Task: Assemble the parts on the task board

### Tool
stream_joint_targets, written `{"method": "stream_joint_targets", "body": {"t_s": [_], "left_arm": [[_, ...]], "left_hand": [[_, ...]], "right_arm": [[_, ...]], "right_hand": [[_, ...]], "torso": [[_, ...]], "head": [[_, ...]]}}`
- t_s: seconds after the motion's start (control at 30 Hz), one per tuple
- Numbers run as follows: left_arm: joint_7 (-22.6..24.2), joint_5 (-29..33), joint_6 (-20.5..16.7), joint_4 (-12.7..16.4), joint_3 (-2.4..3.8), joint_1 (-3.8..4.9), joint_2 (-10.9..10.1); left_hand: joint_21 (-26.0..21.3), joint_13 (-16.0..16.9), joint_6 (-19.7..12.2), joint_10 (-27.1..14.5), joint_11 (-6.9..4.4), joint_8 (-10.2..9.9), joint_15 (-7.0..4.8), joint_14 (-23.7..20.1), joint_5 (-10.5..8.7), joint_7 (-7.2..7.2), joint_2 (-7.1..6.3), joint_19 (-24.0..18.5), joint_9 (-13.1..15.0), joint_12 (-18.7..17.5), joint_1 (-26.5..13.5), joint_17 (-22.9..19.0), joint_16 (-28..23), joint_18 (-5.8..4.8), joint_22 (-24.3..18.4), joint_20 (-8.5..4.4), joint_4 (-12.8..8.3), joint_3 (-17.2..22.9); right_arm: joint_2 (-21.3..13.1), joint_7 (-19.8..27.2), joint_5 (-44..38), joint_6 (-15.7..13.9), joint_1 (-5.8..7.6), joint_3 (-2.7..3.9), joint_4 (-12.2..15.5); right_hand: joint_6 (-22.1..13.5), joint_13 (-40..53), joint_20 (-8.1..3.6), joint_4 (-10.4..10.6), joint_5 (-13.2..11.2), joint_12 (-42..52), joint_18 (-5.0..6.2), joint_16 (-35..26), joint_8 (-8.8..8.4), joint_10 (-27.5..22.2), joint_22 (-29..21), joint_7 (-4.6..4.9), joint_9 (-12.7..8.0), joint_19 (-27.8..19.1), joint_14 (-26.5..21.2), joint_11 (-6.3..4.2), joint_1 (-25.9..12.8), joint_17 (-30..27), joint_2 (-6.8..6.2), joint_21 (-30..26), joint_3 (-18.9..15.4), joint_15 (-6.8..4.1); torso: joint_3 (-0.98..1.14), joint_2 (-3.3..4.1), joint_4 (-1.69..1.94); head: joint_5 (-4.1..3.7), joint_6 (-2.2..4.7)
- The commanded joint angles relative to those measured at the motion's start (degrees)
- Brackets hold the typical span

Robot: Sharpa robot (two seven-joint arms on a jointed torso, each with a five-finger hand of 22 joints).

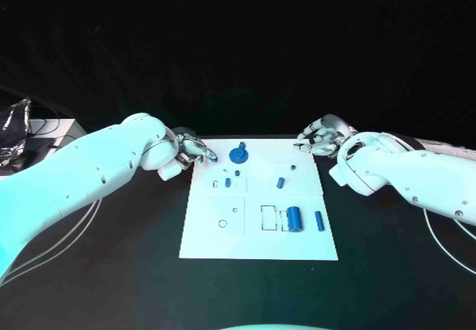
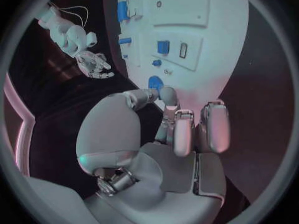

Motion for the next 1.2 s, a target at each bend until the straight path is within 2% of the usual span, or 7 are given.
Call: {"method": "stream_joint_targets", "body": {"t_s": [0.03,0.17,0.33,0.57,0.87,1.03,1.2], "left_arm": [[-0.1,-2.7,-1.6,2.3,-0.38,-0.04,-0.9],[0.2,-5.7,-3.6,5.3,-0.94,-0.35,-2.3],[0.2,-9.5,-6.5,8.6,-2.14,-0.71,-3.6],[-0.5,-13.0,-7.7,10.8,-3.5,-1.18,-4.2],[-1.2,-15.1,-6.4,12.2,-4.2,-2.27,-4.1],[-1.6,-15.3,-4.5,12.4,-4.49,-2.62,-3.9],[-1.9,-15.4,-3.3,12.3,-4.8,-2.87,-3.7]], "left_hand": [[0.5,1.0,3.3,1.1,-0.18,2.0,-0.42,5.3,0.34,-2.69,0.57,0.8,7.8,0.9,-0.6,12.4,0.3,-0.67,1.9,-0.12,-6.7,6.3],[0.7,1.2,3.6,1.3,-0.29,2.0,-0.5,5.3,0.56,-2.82,0.61,1.0,7.7,1.0,-0.8,12.5,0.3,-0.75,2.2,-0.2,-7.0,6.5],[0.9,1.6,3.9,1.7,-0.42,2.0,-0.63,5.3,0.95,-2.94,0.63,1.3,7.5,1.2,-1.1,12.5,0.3,-0.84,2.6,-0.33,-7.3,6.7],[1.1,1.8,4.2,2.0,-0.54,2.0,-0.72,5.3,1.19,-3.06,0.64,1.6,7.3,1.3,-1.5,12.5,0.4,-0.94,3.0,-0.43,-7.6,6.9],[1.1,1.6,4.4,2.2,-0.58,2.0,-0.76,5.3,1.17,-3.12,0.8,1.5,7.2,1.2,-1.7,12.4,0.3,-0.92,2.9,-0.48,-7.7,7.0],[1.1,1.6,4.4,2.2,-0.6,2.0,-0.77,5.3,1.19,-3.13,0.84,1.5,7.2,1.1,-1.8,12.4,0.3,-0.92,2.9,-0.48,-7.7,7.0],[1.1,1.5,4.4,2.2,-0.61,2.0,-0.78,5.3,1.2,-3.14,0.85,1.5,7.2,1.1,-1.8,12.4,0.3,-0.9,2.9,-0.49,-7.8,7.1]], "right_arm": [[-0.1,0.4,-0.4,0.6,-0.04,0.02,0.2],[-0.2,0.4,-0.4,0.7,-0.09,0.01,0.2],[-0.2,0.5,-0.4,0.7,-0.16,0.01,0.4],[-0.3,0.5,-0.4,0.6,-0.22,0.01,0.5],[-0.3,0.6,-0.4,0.6,-0.25,0.01,0.6],[-0.4,0.6,-0.4,0.5,-0.26,0.01,0.6],[-0.5,0.6,-0.4,0.5,-0.26,0.01,0.7]], "right_hand": [[-0.3,8.4,0.09,0.0,0.5,0.2,0.7,-0.4,0.26,0.2,11.1,0.07,0.1,3.5,5.0,0.05,-0.2,11.0,-0.42,-0.2,0.4,-0.09],[-0.3,8.4,0.09,0.0,0.5,0.2,0.7,-0.4,0.26,0.2,11.1,0.07,0.1,3.5,5.0,0.05,-0.2,11.0,-0.42,-0.2,0.4,-0.09],[-0.3,8.4,0.09,0.0,0.5,0.2,0.7,-0.4,0.26,0.2,11.1,0.07,0.1,3.5,5.0,0.05,-0.2,11.0,-0.42,-0.2,0.4,-0.09],[-0.3,8.4,0.09,0.0,0.5,0.2,0.73,-0.4,0.28,0.2,11.0,0.06,0.1,3.5,5.0,0.05,-0.2,11.0,-0.44,-0.3,0.5,-0.09],[-0.3,8.4,0.09,0.0,0.6,0.2,0.73,-0.4,0.3,0.2,11.0,0.06,0.1,3.5,5.0,0.04,-0.2,11.0,-0.46,-0.3,0.5,-0.09],[-0.3,8.4,0.09,0.0,0.6,0.2,0.73,-0.4,0.3,0.2,11.0,0.06,0.1,3.5,5.0,0.04,-0.2,11.0,-0.46,-0.3,0.5,-0.09],[-0.3,8.4,0.09,0.0,0.6,0.2,0.73,-0.4,0.3,0.2,11.0,0.06,0.1,3.5,5.0,0.04,-0.2,11.0,-0.46,-0.3,0.5,-0.09]], "torso": [[0.11,-0.5,0.16],[0.11,-0.74,0.19],[0.11,-0.82,0.21],[0.09,-0.76,0.25],[0.14,-0.57,0.06],[0.2,-0.61,0.1],[0.16,-0.61,0.15]], "head": [[0.05,-0.37],[0.05,-0.68],[0.23,-0.94],[0.36,-1.24],[0.43,-1.67],[0.47,-2.03],[0.41,-2.22]]}}
